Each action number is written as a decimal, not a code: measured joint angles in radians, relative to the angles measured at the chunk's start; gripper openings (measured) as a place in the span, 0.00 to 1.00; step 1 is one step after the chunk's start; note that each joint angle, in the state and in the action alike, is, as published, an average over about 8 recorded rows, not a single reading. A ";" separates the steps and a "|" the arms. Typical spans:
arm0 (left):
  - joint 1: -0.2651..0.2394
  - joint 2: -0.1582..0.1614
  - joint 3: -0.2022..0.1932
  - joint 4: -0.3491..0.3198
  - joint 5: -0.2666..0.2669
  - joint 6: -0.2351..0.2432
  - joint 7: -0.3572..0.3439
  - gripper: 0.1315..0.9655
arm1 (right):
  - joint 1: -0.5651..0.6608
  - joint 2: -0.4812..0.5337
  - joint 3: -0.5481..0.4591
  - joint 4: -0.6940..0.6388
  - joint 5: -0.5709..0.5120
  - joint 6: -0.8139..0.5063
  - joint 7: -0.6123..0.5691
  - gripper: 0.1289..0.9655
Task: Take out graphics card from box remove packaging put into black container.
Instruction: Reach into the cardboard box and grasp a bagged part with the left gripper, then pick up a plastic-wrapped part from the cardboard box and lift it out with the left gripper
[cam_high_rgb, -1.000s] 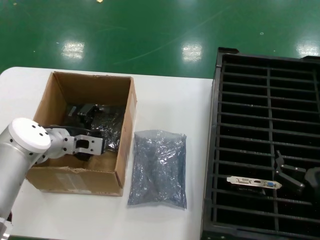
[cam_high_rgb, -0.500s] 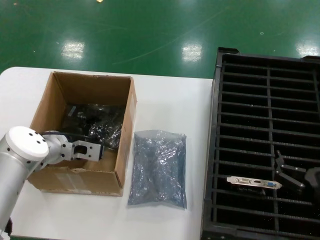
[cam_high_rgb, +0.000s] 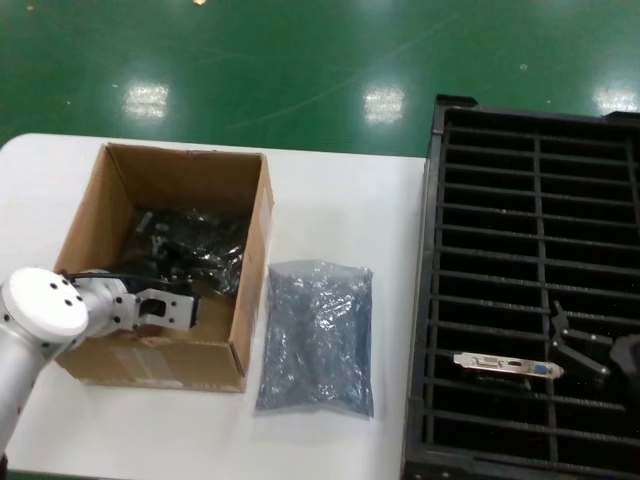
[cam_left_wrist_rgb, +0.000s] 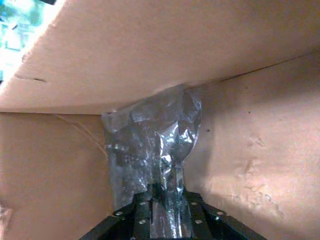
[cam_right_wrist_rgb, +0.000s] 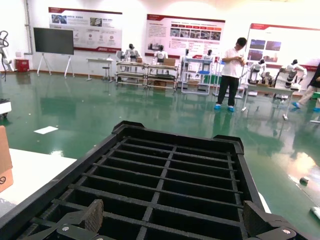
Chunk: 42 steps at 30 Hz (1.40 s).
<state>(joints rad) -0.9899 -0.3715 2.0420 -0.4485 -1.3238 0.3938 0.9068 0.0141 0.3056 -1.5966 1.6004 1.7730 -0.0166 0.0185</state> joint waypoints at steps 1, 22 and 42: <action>0.009 -0.007 0.003 -0.021 0.008 -0.002 -0.015 0.23 | 0.000 0.000 0.000 0.000 0.000 0.000 0.000 1.00; 0.088 -0.073 0.022 -0.205 0.057 -0.052 -0.108 0.01 | 0.000 0.000 0.000 0.000 0.000 0.000 0.000 1.00; 0.254 -0.170 -0.162 -0.662 0.355 -0.039 -0.434 0.01 | 0.000 0.000 0.000 0.000 0.000 0.000 0.000 1.00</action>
<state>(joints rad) -0.7360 -0.5419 1.8796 -1.1108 -0.9686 0.3552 0.4732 0.0141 0.3056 -1.5966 1.6004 1.7730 -0.0166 0.0185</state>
